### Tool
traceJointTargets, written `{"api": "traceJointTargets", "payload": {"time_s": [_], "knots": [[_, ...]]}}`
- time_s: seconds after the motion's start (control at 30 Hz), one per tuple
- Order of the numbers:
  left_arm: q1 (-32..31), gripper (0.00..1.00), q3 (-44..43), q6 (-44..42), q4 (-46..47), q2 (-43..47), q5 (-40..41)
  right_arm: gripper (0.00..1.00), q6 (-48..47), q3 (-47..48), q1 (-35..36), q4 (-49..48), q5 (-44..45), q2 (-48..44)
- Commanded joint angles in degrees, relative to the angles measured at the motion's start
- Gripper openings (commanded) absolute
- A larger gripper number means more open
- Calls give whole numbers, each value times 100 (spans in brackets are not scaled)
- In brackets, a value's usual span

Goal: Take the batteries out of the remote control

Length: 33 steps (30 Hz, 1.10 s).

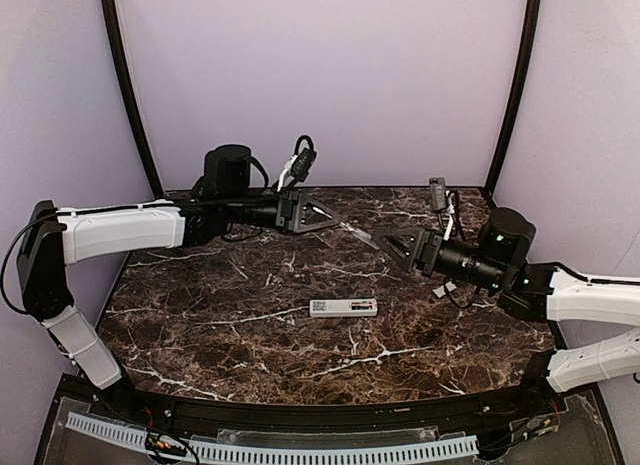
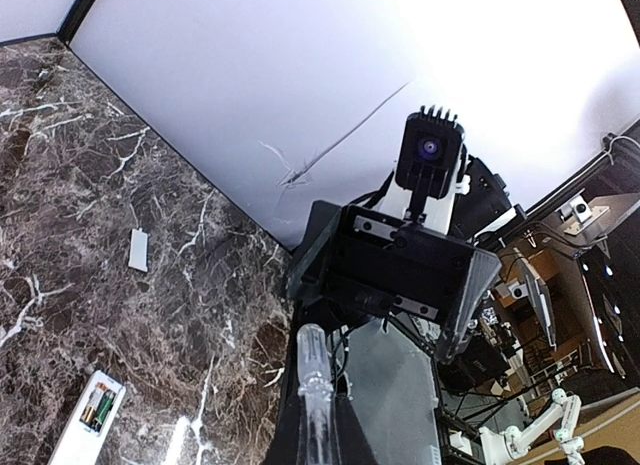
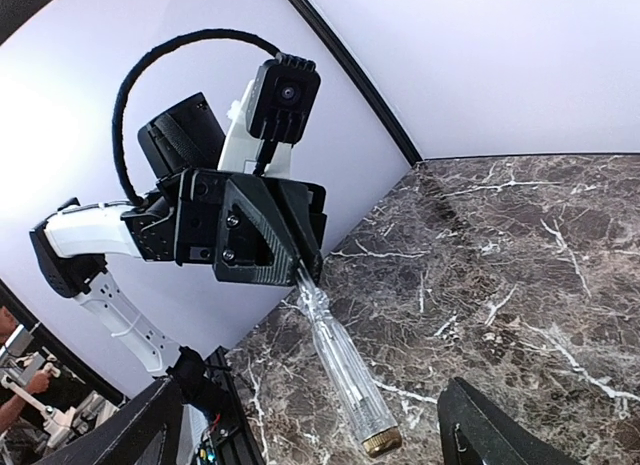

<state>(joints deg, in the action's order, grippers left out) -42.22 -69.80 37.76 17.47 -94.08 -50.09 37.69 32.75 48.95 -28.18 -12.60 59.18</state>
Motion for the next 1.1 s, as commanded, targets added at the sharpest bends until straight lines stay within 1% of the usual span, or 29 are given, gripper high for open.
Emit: {"api": "traceJointTargets", "payload": {"time_s": [0.0, 0.23, 0.4, 0.57, 0.77, 1.07], "knots": [[29, 0, 101, 480, 751, 77, -82, 87, 355, -155, -69, -817, -245, 150], [32, 0, 198, 698, 1100, 77, -20, 79, 478, -52, -87, -1229, -475, 483], [29, 0, 240, 790, 1282, 74, 11, 67, 508, 84, -100, -1444, -608, 688], [30, 0, 289, 872, 1417, 66, 26, 59, 485, 177, -126, -1592, -697, 849], [29, 0, 294, 902, 1487, 66, 0, 55, 534, 261, -170, -1845, -802, 994], [30, 0, 318, 921, 1565, 66, 3, 44, 549, 419, -245, -1929, -951, 1128]]}}
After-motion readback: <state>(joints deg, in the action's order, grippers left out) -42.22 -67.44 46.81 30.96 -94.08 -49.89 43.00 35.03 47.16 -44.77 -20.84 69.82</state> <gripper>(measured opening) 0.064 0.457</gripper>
